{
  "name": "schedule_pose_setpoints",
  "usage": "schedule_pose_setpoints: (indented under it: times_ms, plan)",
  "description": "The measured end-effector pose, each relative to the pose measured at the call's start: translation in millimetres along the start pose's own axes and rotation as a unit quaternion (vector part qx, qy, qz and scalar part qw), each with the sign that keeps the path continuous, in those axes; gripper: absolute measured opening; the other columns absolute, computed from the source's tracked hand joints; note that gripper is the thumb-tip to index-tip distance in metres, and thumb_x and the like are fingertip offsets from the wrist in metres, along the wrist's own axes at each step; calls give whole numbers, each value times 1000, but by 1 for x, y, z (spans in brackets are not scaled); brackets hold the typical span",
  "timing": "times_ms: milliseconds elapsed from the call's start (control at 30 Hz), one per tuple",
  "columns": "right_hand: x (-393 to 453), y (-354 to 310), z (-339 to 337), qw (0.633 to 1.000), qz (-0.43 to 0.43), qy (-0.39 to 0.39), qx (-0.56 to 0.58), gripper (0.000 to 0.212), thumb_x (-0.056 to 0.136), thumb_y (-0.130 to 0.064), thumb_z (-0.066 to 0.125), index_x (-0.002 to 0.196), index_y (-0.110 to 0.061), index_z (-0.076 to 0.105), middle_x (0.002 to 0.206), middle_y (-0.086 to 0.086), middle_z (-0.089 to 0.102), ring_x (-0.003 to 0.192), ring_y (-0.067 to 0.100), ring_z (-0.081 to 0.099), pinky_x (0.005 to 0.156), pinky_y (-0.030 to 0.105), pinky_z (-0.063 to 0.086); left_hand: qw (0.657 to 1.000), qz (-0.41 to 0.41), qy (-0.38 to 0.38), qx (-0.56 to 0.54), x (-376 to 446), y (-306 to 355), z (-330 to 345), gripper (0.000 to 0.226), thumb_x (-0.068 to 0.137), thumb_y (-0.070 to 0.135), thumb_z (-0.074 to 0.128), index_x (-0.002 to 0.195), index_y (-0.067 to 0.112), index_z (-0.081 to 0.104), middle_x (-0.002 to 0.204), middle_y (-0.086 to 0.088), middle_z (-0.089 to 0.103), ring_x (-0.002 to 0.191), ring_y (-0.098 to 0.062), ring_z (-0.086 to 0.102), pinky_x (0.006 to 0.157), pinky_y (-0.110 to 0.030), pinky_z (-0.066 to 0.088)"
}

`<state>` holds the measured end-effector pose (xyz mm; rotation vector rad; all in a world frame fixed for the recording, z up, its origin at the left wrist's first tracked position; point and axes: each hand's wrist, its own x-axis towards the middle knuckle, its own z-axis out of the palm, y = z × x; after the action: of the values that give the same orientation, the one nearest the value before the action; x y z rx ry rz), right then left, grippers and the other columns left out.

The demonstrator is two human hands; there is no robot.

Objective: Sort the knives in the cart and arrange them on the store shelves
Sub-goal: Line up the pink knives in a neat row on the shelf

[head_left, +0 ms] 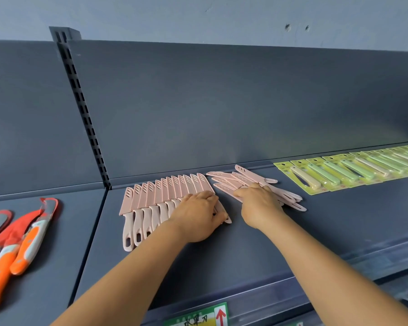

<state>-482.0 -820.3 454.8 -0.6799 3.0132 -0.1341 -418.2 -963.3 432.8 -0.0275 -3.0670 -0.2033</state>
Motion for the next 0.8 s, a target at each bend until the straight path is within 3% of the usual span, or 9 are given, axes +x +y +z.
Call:
schedule_pose_setpoints:
  times_ms: [167, 300, 467, 567, 800]
  plan:
    - [6, -5, 1, 999, -25, -11, 33, 45, 89, -4, 44, 122, -31, 57, 129, 7, 44, 121, 29, 38, 91, 36, 46, 1000, -2, 11, -5, 1, 0, 2, 49, 96, 48, 38, 132, 18, 48, 146, 1, 39, 131, -21, 39, 109, -33, 24]
    - [5, -9, 0, 999, -20, -18, 38, 51, 87, 3, 46, 128, -27, 54, 131, 7, 42, 118, 30, 45, 86, 34, 48, 1000, -2, 13, -11, -1, 0, 3, 50, 96, 49, 38, 134, 18, 46, 148, 1, 37, 132, -20, 37, 110, -33, 23]
    - [12, -17, 3, 999, -26, 34, 30, 17, 85, -2, 51, 85, -19, 53, 98, 7, 51, 91, 29, 56, 65, 28, 37, 1000, -5, 21, -14, 0, 0, 5, 50, 95, 49, 39, 131, 16, 46, 145, 1, 40, 130, -19, 40, 110, -32, 24]
    - [24, -24, 7, 994, -20, 42, 96, 21, 83, -5, 51, 67, -17, 47, 89, 5, 56, 80, 27, 51, 63, 27, 37, 1000, -3, 23, -13, 0, 0, 4, 48, 95, 49, 39, 130, 17, 47, 143, 2, 42, 128, -18, 41, 108, -31, 25]
    - [38, -36, 9, 988, -35, 44, 145, 21, 84, -7, 50, 88, -14, 70, 95, 8, 68, 91, 29, 61, 74, 29, 50, 999, -9, 20, -44, -1, 0, 4, 54, 94, 49, 42, 138, 18, 42, 145, 2, 40, 130, -19, 40, 110, -34, 27]
